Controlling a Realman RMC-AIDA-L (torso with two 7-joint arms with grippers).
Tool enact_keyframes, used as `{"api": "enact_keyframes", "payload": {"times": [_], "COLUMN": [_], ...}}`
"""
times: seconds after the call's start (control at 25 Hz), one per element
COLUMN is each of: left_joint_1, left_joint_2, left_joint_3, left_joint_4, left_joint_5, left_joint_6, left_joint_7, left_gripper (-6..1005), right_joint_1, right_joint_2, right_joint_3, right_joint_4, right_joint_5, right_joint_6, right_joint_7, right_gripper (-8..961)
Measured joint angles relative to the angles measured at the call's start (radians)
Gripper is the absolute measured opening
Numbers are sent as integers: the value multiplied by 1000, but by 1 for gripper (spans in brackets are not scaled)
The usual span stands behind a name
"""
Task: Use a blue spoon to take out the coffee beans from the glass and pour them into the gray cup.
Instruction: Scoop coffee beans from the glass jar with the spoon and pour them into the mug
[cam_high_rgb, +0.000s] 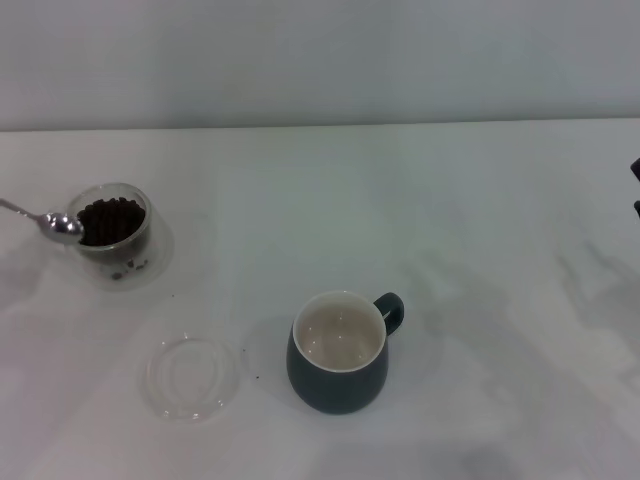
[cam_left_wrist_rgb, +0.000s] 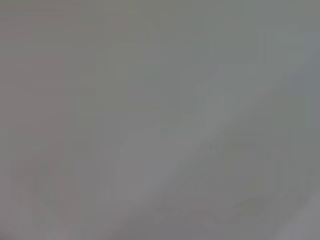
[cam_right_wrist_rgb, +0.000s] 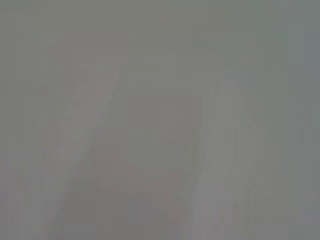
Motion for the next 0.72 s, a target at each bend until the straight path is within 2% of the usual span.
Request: {"api": "enact_keyframes", "payload": {"times": [0.44,0.72], "left_joint_1": [-104,-138], "left_joint_2": [14,15], "left_joint_3": [-1,1], "left_joint_4": [-3,-3], "left_joint_5": [114,177], "left_joint_6": [-162,-241], "left_joint_7": [-94,-119], "left_gripper": [125,125], "right_joint_1": [4,4], "right_joint_2": [1,2], "right_joint_3": [-50,-75], "right_joint_4": [-27,-35], "right_joint_5": [0,0], "right_joint_6": [70,85], "right_joint_7": [-88,-101], "right_gripper": [412,413]}}
